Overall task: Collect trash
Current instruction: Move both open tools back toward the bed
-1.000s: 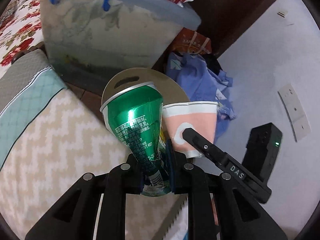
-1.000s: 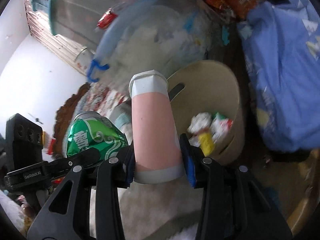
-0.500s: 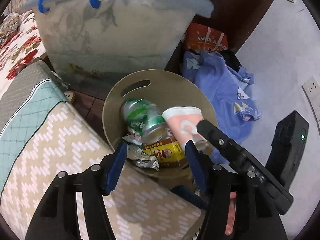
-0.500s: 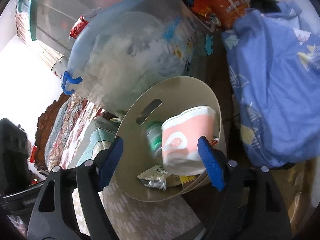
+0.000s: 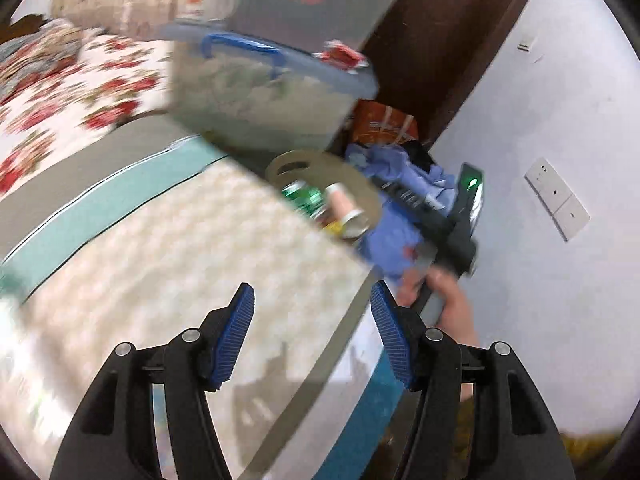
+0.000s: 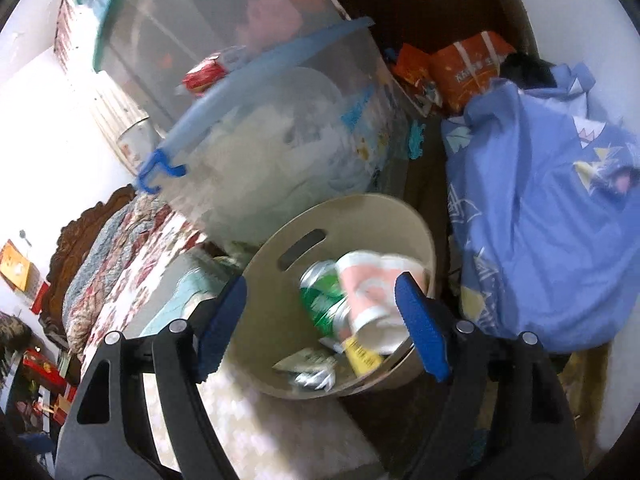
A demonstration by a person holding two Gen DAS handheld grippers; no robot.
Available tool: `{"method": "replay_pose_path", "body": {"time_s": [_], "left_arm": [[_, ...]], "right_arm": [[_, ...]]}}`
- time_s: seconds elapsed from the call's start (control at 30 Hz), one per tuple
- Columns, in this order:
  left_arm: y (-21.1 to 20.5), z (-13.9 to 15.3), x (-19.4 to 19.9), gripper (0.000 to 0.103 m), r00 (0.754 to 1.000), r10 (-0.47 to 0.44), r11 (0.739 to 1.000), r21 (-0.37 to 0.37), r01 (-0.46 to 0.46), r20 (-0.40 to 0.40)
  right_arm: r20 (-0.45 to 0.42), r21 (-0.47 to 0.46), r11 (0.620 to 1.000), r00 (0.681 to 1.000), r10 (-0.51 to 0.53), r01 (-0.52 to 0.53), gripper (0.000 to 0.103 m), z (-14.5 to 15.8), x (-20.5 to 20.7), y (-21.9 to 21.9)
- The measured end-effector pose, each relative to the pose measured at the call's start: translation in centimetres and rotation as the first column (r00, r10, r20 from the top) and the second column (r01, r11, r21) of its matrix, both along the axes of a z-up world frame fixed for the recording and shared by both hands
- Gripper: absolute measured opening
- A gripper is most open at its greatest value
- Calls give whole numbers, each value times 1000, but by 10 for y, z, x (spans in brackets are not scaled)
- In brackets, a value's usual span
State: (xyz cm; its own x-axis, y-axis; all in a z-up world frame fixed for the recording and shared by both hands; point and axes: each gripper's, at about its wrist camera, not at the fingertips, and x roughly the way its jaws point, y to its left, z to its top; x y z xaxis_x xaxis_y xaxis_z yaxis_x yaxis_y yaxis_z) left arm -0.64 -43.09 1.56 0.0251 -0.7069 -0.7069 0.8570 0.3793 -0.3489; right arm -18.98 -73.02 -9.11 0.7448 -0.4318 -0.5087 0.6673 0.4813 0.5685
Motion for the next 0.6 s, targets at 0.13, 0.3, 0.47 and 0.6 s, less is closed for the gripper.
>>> {"method": "replay_pose_path", "body": {"time_s": [0.13,0.3,0.47,0.6], "left_arm": [[105,-9,30,58,985,174,985,15,-174,-7],[222,-40,76,56,880,451,892,48,-449,-146],[281,-52,84,56,819,522,846,22,-532,-238],[306,-51,85,57,813,528,838,-3,-546,-246]], "right_arm": [[90,43,984,982,167,-171,76,10,20,58],[90,41,876,875,476,-481,76,22,91,162],[21,65,754,756,654,-654,76,24,151,243],[-40,69,686,685,728,-725,76,43,184,282]]}}
